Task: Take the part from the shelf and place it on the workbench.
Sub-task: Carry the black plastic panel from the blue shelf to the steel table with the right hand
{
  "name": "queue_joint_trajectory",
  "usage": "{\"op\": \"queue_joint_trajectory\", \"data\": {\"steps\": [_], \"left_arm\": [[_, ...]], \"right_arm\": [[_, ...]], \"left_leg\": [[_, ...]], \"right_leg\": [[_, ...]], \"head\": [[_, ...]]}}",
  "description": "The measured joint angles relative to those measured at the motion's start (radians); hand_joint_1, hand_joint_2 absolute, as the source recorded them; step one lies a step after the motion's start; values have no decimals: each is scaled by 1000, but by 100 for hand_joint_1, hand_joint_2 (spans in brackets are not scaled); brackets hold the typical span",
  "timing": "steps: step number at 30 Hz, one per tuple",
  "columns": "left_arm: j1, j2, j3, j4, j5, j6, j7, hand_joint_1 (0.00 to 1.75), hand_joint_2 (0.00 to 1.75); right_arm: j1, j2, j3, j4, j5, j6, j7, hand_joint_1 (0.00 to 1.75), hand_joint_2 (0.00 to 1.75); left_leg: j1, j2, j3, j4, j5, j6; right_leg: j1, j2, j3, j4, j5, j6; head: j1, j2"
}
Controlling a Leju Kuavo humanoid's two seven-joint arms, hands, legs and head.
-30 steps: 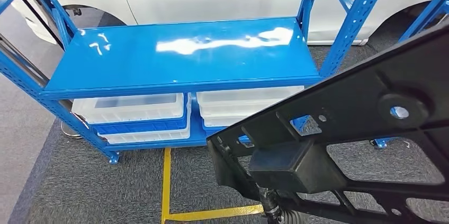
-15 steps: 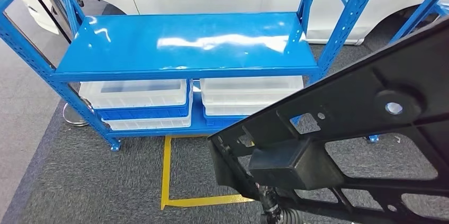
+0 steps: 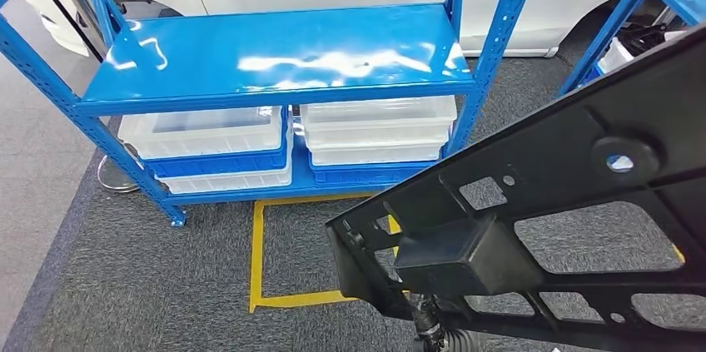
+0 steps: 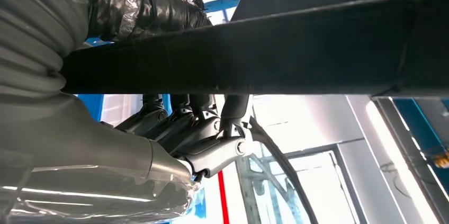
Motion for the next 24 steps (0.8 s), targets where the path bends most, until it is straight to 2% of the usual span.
{"op": "queue_joint_trajectory", "data": {"steps": [2,3,4,5,6,7,9,10,11,13,14,15,17,18,19,20,21,22,24], "left_arm": [[0,-1,0,0,0,1,-8,0,0],[-1,-1,0,0,0,1,-9,0,0],[-1,-1,0,0,0,1,-9,0,0],[-1,-1,0,0,0,2,-10,0,0],[-1,-1,0,0,0,2,-8,0,0],[-1,0,0,0,0,2,-5,0,0],[-1,4,0,0,0,0,7,0,0],[0,6,0,0,-1,-2,14,0,0],[0,8,0,0,-2,-3,19,0,0],[-1,9,0,0,-8,-3,27,0,0],[-2,9,0,0,-12,-3,31,0,0],[-1,9,0,0,-16,-2,34,0,0],[4,10,0,0,-21,-2,40,0,0],[7,10,0,0,-24,-2,43,0,0],[8,10,0,0,-26,-2,45,0,0],[8,10,0,0,-29,-2,47,0,0],[8,9,-1,0,-32,-2,48,0,0],[7,9,-2,0,-36,-2,48,0,0],[5,7,-6,0,-41,-2,47,0,0]], "right_arm": [[2,5,-3,0,0,5,0,175,175],[3,6,-4,0,0,6,0,175,175],[5,6,-6,0,0,7,0,175,175],[6,6,-7,1,0,7,0,175,175],[7,7,-9,1,0,8,0,175,175],[7,8,-10,1,-1,11,0,175,175],[7,11,-13,1,-5,23,0,175,175],[7,13,-15,1,-8,30,0,175,175],[7,14,-16,1,-11,34,0,175,175],[9,16,-18,1,-14,38,0,175,175],[10,17,-19,2,-15,38,0,175,175],[11,18,-20,2,-15,39,0,175,175],[13,19,-22,5,-15,39,0,175,175],[15,20,-22,7,-15,39,0,175,175],[17,20,-23,9,-15,38,0,175,175],[19,20,-24,11,-15,38,0,175,175],[22,20,-25,12,-15,37,0,175,175],[24,20,-26,13,-15,36,0,175,175],[27,21,-29,14,-15,34,0,175,175]], "left_leg": [[3,-6,-30,111,-93,-8],[4,-6,-41,167,-118,-10],[5,-6,-42,203,-121,-11],[5,-7,-27,206,-104,-10],[5,-12,7,170,-77,-6],[4,-30,58,99,-52,0],[4,-77,153,-46,-39,12],[3,-93,177,-88,-43,16],[1,-94,184,-102,-47,18],[1,-69,179,-111,-37,25],[4,-55,177,-117,-30,30],[6,-38,174,-122,-22,37],[6,-7,162,-124,-12,45],[5,8,155,-122,-10,46],[4,23,149,-119,-8,45],[4,37,143,-114,-7,44],[4,50,138,-109,-7,42],[4,63,134,-102,-8,40],[0,82,130,-88,-12,31]], "right_leg": [[0,9,-23,2,19,-5],[0,15,-34,3,28,-5],[1,21,-47,5,37,-4],[1,29,-58,7,45,-1],[1,39,-68,9,52,1],[0,48,-75,10,60,4],[0,65,-85,12,73,13],[-1,74,-89,12,80,18],[-2,83,-92,10,87,25],[-2,97,-98,10,96,39],[0,85,-106,23,86,43],[2,65,-121,54,61,46],[1,16,-167,168,-17,50],[-1,5,-188,229,-50,53],[-3,-1,-197,268,-66,56],[-5,-6,-187,272,-63,58],[-6,-13,-157,239,-45,59],[-6,-29,-111,174,-19,58],[0,-72,-37,54,6,48]], "head": [[0,0],[0,0],[0,0],[0,0],[0,0],[0,0],[0,0],[0,0],[0,0],[0,0],[1,0],[1,0],[2,0],[2,0],[2,0],[2,0],[2,0],[2,0],[2,0]]}}
